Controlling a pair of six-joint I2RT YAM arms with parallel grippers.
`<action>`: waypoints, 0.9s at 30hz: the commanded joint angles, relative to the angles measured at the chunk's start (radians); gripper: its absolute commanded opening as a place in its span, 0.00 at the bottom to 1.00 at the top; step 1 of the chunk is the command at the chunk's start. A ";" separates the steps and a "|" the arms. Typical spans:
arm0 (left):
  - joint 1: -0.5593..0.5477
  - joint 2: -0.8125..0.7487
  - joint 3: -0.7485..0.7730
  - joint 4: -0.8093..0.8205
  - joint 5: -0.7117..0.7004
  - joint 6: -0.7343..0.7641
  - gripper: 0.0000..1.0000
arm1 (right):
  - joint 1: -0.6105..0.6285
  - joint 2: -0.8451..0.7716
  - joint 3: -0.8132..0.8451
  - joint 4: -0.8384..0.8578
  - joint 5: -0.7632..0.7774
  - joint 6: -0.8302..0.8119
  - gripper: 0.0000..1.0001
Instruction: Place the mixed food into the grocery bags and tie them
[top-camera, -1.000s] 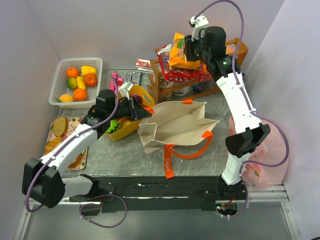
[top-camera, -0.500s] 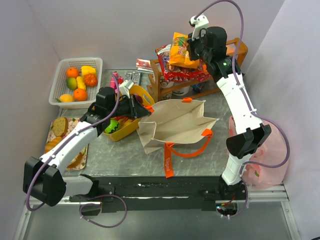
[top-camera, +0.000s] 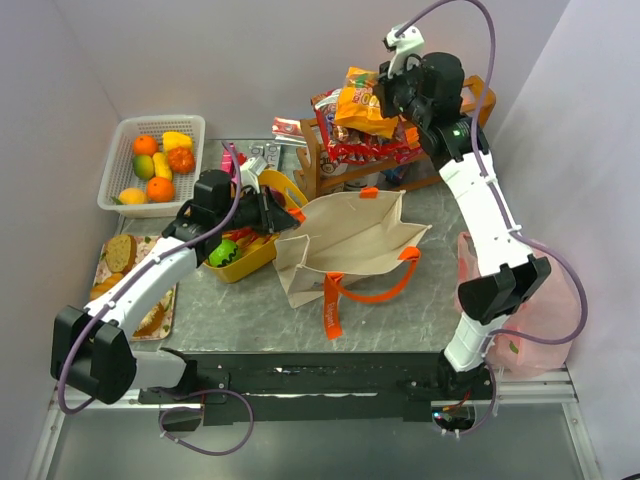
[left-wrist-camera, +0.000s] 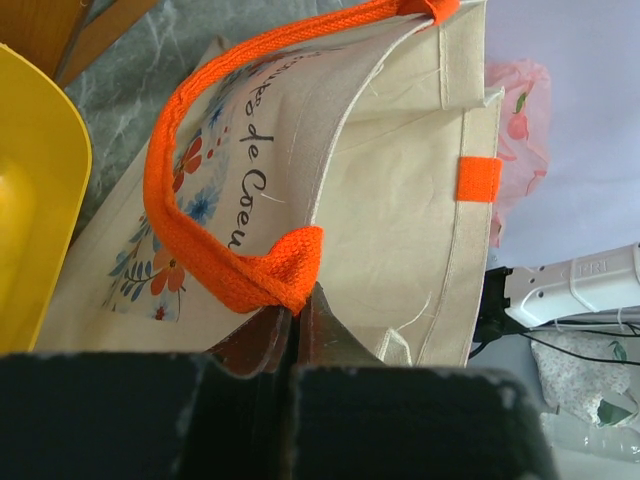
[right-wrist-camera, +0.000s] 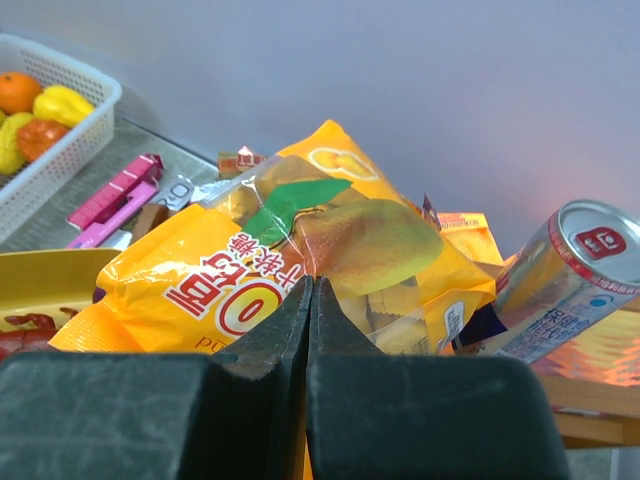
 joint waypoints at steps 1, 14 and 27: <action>0.005 0.009 0.050 0.030 0.004 0.019 0.01 | -0.005 -0.131 -0.016 0.191 -0.046 0.021 0.00; 0.016 0.055 0.091 0.020 0.007 0.009 0.01 | 0.050 -0.381 -0.267 0.306 -0.073 0.061 0.00; 0.034 0.061 0.140 -0.020 -0.006 0.037 0.01 | 0.193 -0.696 -0.694 0.310 0.000 0.159 0.00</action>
